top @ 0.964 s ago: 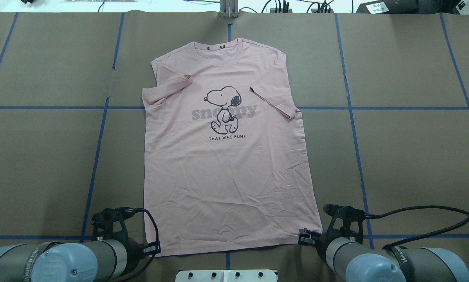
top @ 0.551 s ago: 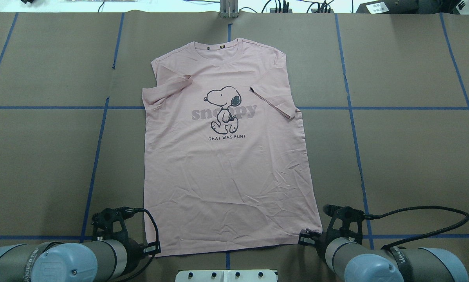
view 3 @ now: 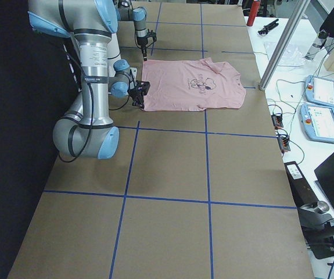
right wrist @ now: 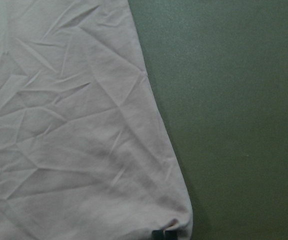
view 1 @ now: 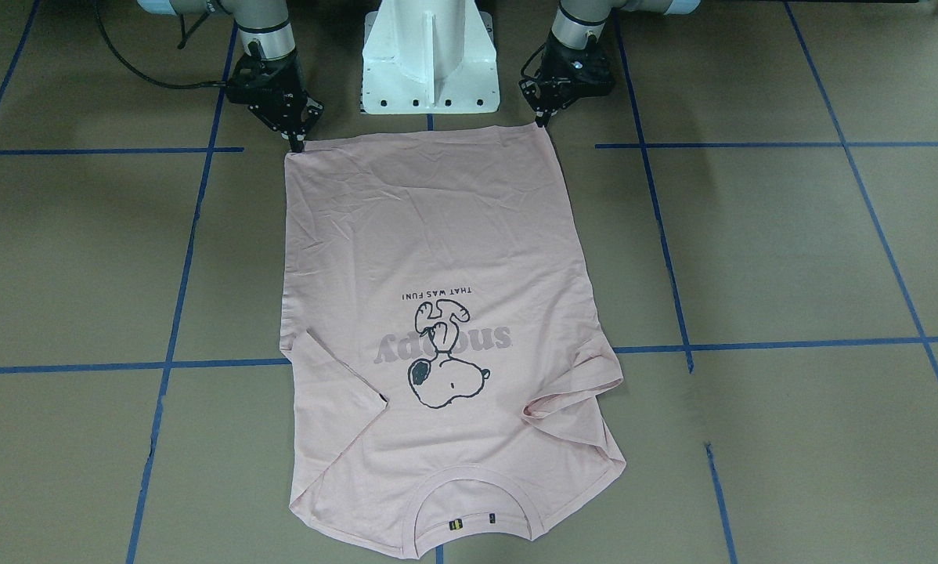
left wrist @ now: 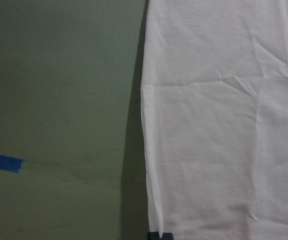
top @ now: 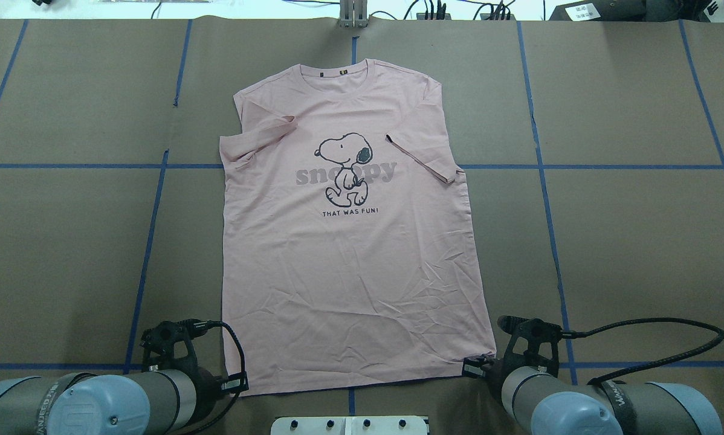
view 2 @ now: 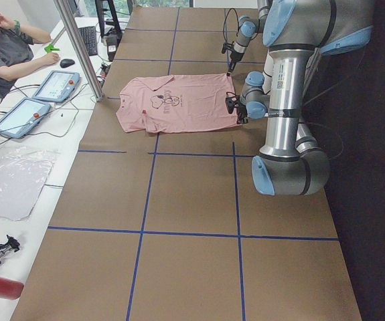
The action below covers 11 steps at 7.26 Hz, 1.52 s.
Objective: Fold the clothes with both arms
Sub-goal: 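Pinch the hem corners with both grippers, then lift the hem with both grippers and fold it toward the collar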
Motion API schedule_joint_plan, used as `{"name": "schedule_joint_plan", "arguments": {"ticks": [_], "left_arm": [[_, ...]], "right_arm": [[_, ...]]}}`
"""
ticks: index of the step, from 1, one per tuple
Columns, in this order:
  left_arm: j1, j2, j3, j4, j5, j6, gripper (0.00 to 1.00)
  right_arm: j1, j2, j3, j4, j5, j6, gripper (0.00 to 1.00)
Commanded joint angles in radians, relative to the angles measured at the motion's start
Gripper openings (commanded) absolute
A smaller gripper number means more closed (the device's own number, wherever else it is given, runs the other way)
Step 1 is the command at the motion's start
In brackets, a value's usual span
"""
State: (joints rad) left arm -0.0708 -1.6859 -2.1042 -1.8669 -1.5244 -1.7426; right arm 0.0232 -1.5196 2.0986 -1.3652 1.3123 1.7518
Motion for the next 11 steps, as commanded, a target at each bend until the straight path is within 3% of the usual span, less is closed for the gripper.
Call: {"name": "schedule_joint_plan", "arguments": {"ticks": [1,2,3,5,6,7,8,9,10,11], "left_arm": [[-0.001,0.0,-0.016,0.0,0.001,0.0,0.0],[-0.004,0.006,-0.048,0.003,0.0,0.003,0.0],[-0.016,0.005,-0.092,0.061,-0.013,0.006,0.0],[-0.113,-0.002,-0.28,0.217,-0.142,0.107,0.0],[-0.168,-0.027,-0.413,0.356,-0.23,0.13,0.0],[-0.255,-0.143,-0.513,0.549,-0.314,0.13,0.0],[-0.346,-0.29,-0.533,0.689,-0.38,0.152,0.0],[-0.357,-0.314,-0.511,0.701,-0.384,0.22,0.0],[-0.363,-0.321,-0.44,0.695,-0.376,0.309,0.0],[-0.447,-0.345,-0.333,0.68,-0.372,0.401,0.0]], "right_arm": [[0.012,-0.004,0.015,0.0,-0.002,-0.009,0.0],[0.027,-0.008,0.052,-0.003,0.008,-0.015,0.0],[0.029,-0.004,0.122,-0.079,0.018,-0.043,0.0],[0.075,0.001,0.271,-0.216,0.103,-0.066,0.0],[0.095,0.03,0.367,-0.304,0.135,-0.072,0.0],[0.113,0.114,0.467,-0.477,0.19,-0.074,0.0],[0.166,0.3,0.49,-0.69,0.268,-0.09,0.0],[0.185,0.422,0.479,-0.812,0.28,-0.162,0.0],[0.216,0.435,0.422,-0.813,0.271,-0.22,0.0],[0.29,0.462,0.332,-0.757,0.278,-0.309,0.0]]}}
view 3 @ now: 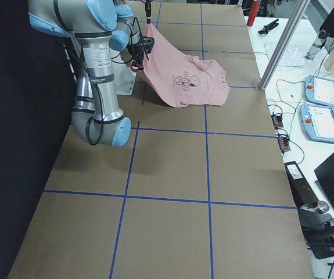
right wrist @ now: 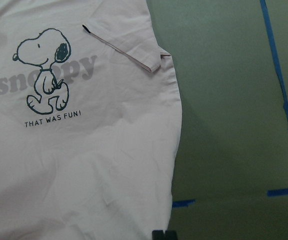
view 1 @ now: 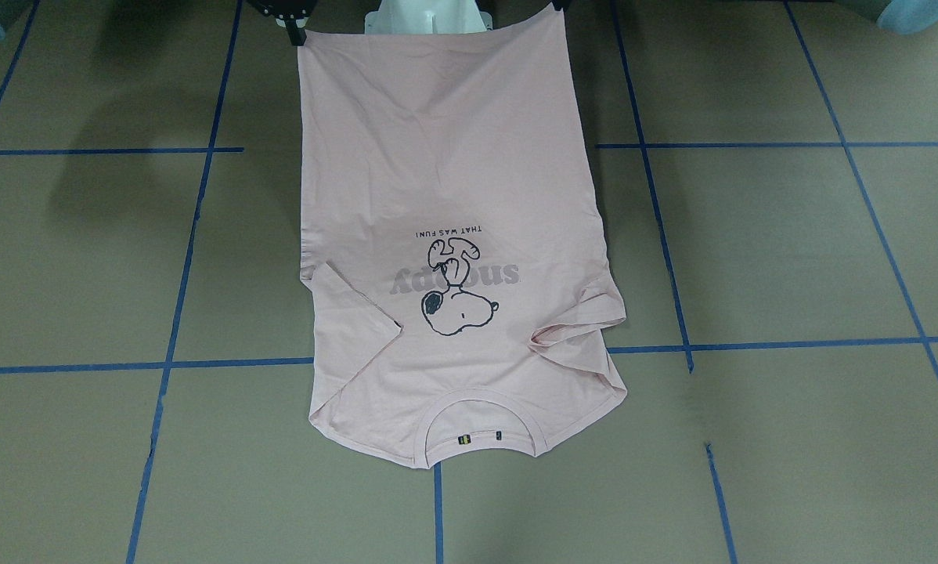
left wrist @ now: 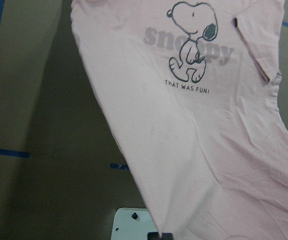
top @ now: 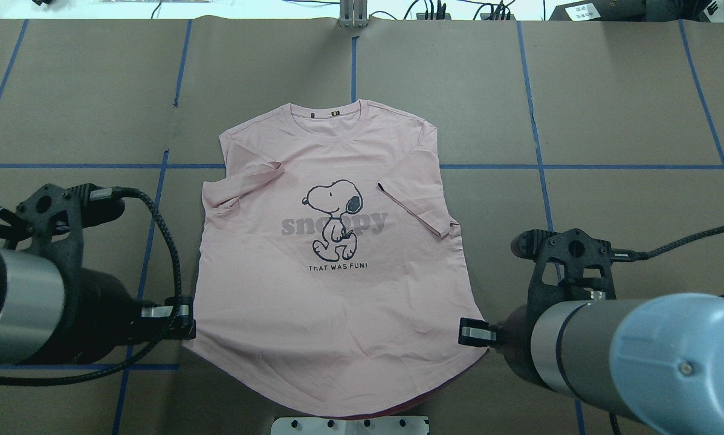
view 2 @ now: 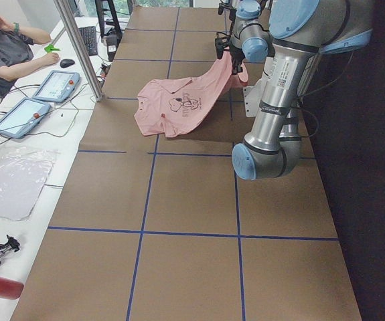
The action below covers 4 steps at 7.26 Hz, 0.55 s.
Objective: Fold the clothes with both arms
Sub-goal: 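Lift the hem with both grippers and fold it toward the collar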
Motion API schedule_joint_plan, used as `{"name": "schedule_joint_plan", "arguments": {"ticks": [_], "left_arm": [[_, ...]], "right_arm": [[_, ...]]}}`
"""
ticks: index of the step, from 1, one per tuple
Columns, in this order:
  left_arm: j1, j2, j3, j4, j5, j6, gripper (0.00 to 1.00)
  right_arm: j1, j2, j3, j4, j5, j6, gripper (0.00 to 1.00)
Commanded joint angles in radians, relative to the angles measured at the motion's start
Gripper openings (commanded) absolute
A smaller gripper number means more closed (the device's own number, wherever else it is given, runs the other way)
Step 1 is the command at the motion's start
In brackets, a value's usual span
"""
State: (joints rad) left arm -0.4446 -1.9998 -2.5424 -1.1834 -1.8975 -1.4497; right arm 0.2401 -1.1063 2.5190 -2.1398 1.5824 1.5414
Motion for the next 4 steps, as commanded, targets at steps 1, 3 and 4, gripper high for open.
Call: {"name": "schedule_joint_plan", "arguments": {"ticks": [1,3,4], "left_arm": [[-0.139,-0.045,0.211,-0.039,0.0,0.182,0.0],[-0.257,-0.051,0.411,-0.18,0.0,0.294,0.0],[-0.314,-0.053,0.494,-0.246,0.0,0.351,0.0]], "right_arm": [[0.155,0.051,-0.211,0.128,0.016,-0.148,0.0],[0.31,0.059,-0.442,0.355,0.097,-0.202,0.0],[0.364,0.09,-0.548,0.407,0.1,-0.246,0.0]]}}
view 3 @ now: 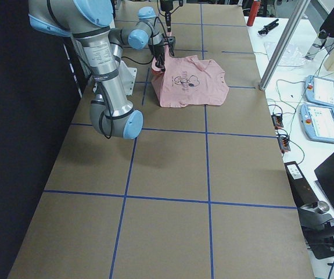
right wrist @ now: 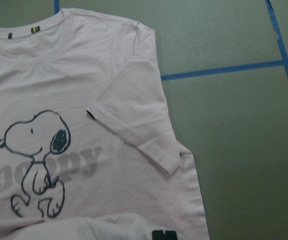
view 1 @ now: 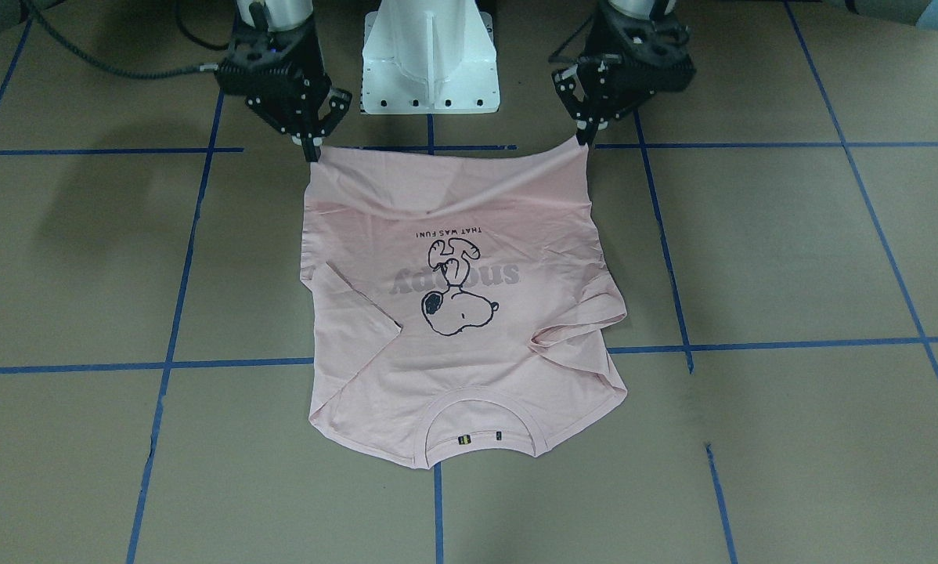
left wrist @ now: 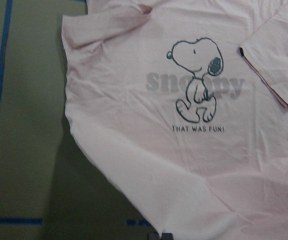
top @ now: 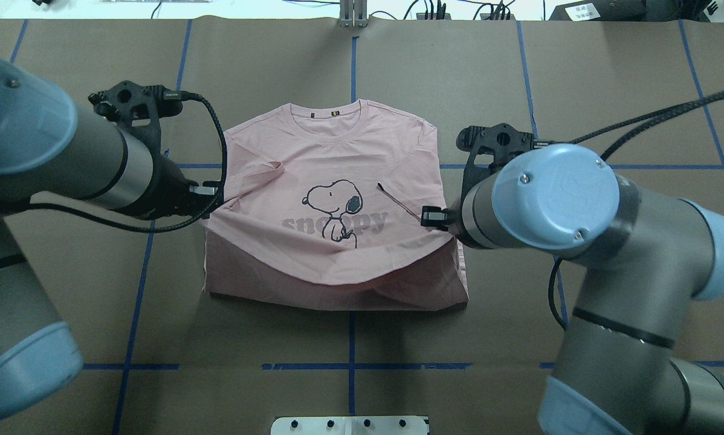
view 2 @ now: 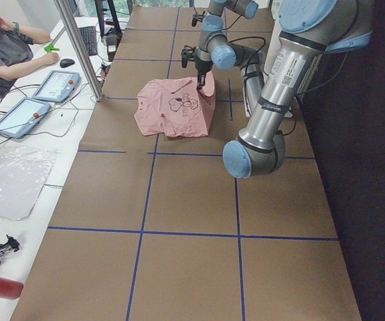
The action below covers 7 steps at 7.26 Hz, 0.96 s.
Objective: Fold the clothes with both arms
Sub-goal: 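Lift the hem with both grippers and fold it toward the collar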
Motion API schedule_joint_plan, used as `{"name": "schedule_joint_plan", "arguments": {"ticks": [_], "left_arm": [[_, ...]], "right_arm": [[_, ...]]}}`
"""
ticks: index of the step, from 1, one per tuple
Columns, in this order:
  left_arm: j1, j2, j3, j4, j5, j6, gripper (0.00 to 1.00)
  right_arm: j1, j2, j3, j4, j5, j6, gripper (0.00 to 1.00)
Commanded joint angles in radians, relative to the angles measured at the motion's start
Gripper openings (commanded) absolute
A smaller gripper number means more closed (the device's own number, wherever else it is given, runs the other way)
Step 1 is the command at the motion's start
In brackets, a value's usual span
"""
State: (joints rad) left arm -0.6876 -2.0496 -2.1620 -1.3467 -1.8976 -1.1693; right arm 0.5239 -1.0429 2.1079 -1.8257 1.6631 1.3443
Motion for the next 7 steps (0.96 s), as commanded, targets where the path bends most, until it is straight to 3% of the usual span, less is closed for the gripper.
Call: {"name": "schedule_joint_plan", "arguments": {"ticks": [1,3,7], "left_arm": [[-0.119,-0.02,0.195,-0.124,0.0,0.129,0.0],[-0.158,-0.075,0.343,-0.19,0.017,0.157,0.0],[-0.17,-0.153,0.727,-0.498,0.089,0.162,0.0]], "right_arm": [[0.121,0.081,-0.237,0.111,0.021,-0.104,0.0],[0.174,0.168,-0.43,0.187,0.036,-0.119,0.0],[0.22,0.34,-0.886,0.46,0.043,-0.137,0.0]]}}
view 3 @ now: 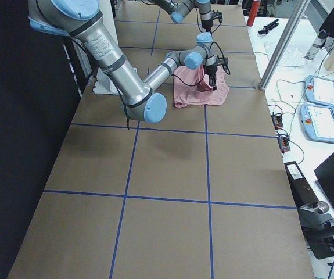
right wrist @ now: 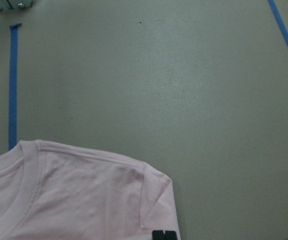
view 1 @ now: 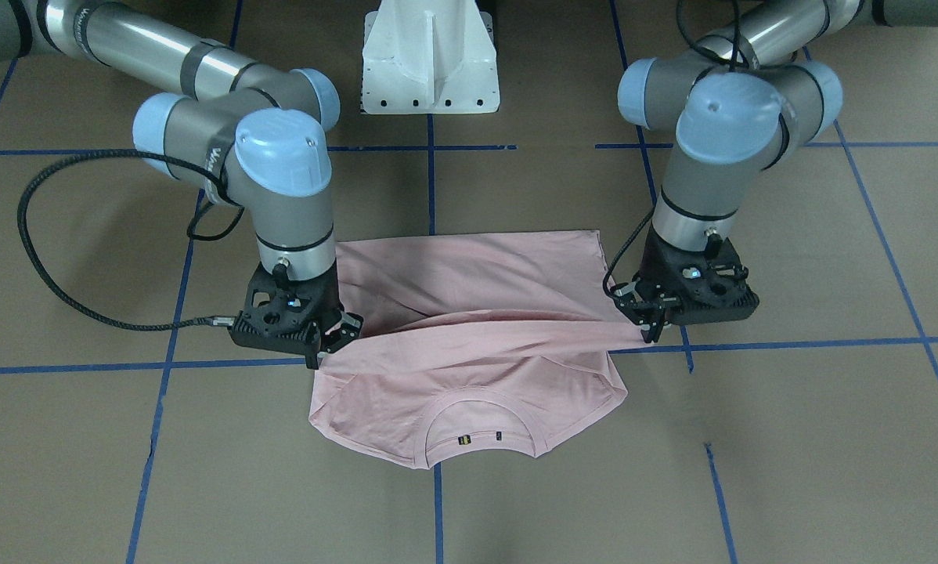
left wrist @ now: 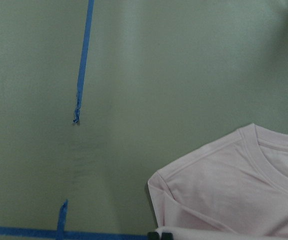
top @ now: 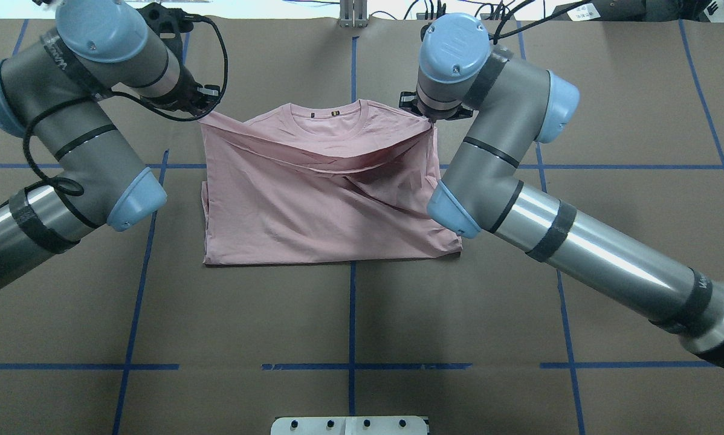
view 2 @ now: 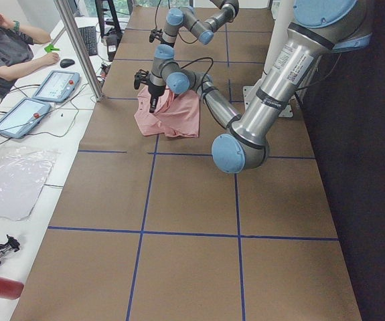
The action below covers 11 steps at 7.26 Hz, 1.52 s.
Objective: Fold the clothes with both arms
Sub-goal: 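Release the hem and raise the right gripper while the left gripper moves aside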
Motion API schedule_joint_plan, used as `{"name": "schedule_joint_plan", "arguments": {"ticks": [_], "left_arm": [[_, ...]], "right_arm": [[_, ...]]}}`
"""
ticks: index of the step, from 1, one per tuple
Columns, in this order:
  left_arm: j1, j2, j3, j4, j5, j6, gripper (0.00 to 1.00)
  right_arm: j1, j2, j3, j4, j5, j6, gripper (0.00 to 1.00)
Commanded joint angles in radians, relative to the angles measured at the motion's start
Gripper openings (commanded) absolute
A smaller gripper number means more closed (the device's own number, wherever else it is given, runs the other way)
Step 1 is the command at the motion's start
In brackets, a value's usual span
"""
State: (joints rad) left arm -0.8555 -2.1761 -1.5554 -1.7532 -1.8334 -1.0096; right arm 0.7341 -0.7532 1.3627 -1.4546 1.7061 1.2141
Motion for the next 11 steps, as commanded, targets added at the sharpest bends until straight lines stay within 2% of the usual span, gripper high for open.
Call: {"name": "schedule_joint_plan", "arguments": {"ticks": [1,2,3,4,5,7,8,9,10,11], "left_arm": [[0.0,-0.037,0.206,-0.161,0.026,0.003,0.0],[-0.002,-0.04,0.278,-0.231,0.04,0.064,0.79],[-0.013,-0.037,0.288,-0.27,0.051,0.142,1.0],[-0.02,-0.025,0.261,-0.296,0.045,0.161,1.0],[-0.025,0.004,0.205,-0.295,0.031,0.208,1.0],[-0.019,0.123,0.019,-0.299,-0.038,0.194,1.0],[-0.007,0.187,-0.065,-0.299,-0.04,0.142,1.0],[0.059,0.281,-0.153,-0.313,-0.044,0.041,1.0],[0.128,0.364,-0.197,-0.412,-0.032,-0.072,0.97],[0.191,0.401,-0.198,-0.48,0.015,-0.186,0.78]], "right_arm": [[0.014,0.058,-0.202,0.13,-0.002,-0.03,0.0],[0.018,0.064,-0.224,0.132,-0.006,-0.044,0.5],[0.021,0.072,-0.231,0.131,-0.016,-0.048,0.99],[0.039,0.083,-0.231,0.131,-0.005,-0.103,1.0],[0.068,0.086,-0.231,0.129,0.05,-0.16,1.0],[0.105,0.075,-0.209,0.122,0.139,-0.244,1.0],[0.105,0.065,-0.188,0.122,0.141,-0.245,1.0],[0.105,0.051,-0.162,0.123,0.141,-0.245,1.0],[0.105,0.04,-0.146,0.126,0.141,-0.245,1.0],[0.105,0.038,-0.145,0.128,0.141,-0.245,1.0]]}}
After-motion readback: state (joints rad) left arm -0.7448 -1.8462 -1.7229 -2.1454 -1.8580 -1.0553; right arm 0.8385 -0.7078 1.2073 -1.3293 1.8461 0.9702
